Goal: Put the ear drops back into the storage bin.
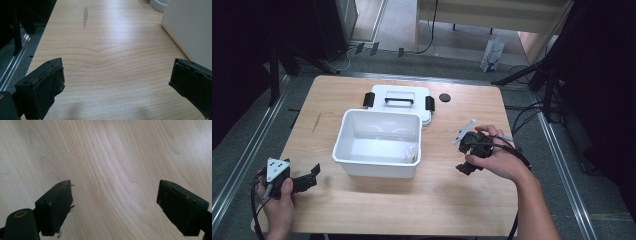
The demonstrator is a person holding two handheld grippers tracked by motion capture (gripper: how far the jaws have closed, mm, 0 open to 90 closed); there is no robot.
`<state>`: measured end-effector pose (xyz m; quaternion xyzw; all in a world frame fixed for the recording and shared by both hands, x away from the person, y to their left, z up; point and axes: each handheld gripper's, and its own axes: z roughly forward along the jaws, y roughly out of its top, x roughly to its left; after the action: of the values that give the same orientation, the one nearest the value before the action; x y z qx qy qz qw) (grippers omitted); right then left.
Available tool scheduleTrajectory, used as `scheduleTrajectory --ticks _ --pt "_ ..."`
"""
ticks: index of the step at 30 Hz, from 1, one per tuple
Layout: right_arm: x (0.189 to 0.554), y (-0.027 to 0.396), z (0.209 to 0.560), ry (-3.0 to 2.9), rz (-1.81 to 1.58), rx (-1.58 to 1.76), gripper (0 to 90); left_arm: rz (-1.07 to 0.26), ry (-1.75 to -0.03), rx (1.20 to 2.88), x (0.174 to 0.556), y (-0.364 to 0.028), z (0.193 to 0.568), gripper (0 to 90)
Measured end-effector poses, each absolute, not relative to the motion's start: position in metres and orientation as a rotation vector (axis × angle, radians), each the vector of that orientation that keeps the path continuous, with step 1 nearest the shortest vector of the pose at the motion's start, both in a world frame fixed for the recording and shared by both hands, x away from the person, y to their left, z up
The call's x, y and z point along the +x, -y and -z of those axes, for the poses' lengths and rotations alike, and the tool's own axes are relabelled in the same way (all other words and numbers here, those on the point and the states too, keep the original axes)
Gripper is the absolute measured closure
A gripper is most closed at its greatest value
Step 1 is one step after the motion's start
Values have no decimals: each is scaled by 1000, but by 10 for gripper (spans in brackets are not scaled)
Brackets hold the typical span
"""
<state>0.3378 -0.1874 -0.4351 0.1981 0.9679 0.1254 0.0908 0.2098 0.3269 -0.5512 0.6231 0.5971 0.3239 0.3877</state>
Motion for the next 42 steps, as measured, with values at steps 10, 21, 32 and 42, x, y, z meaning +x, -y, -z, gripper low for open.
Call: scheduleTrajectory --ticks 10,21,32,42 --pt "325 220 462 -2794 -510 732 127 -831 -1514 1592 210 -326 551 0" --pt "303 261 494 -2610 -784 886 122 -839 -1510 1598 209 -325 551 0" --pt "270 306 526 -2305 -1103 1089 131 -843 -1513 1600 210 -325 551 0" --pt "249 330 546 -2100 -1295 1223 132 -842 -1515 1602 210 -324 551 0"
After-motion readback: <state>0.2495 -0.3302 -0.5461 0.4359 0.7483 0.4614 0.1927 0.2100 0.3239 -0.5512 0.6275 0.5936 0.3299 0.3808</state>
